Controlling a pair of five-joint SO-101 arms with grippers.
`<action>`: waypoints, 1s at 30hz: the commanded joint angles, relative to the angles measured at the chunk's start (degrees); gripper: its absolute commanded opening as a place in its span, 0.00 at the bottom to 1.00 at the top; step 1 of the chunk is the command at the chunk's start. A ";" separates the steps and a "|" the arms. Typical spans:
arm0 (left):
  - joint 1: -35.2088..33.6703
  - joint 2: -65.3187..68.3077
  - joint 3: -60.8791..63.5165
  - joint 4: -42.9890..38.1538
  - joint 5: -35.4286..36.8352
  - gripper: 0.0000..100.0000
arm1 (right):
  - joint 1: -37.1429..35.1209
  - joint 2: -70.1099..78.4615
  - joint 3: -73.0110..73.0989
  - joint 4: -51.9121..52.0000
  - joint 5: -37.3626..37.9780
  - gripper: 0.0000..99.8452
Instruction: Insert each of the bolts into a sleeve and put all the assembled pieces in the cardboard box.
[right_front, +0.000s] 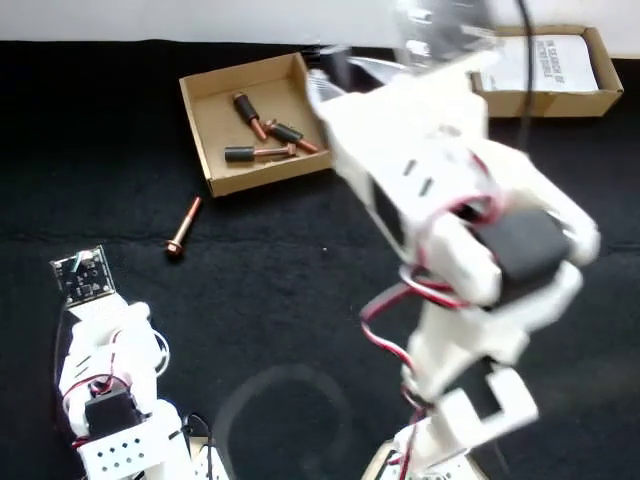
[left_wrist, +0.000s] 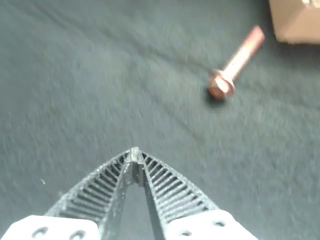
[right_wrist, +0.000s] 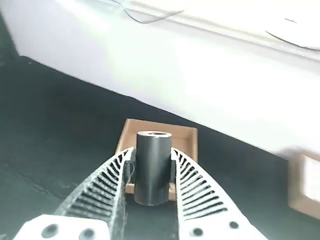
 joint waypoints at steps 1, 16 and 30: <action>5.05 -0.40 1.01 3.69 -0.35 0.01 | 5.41 -14.55 14.64 0.40 0.44 0.01; 8.40 0.66 -19.47 13.01 -0.18 0.01 | 17.27 -49.45 69.85 -0.22 3.87 0.01; 20.18 54.64 -75.91 29.27 10.73 0.01 | 17.54 -71.87 105.19 -13.67 5.19 0.01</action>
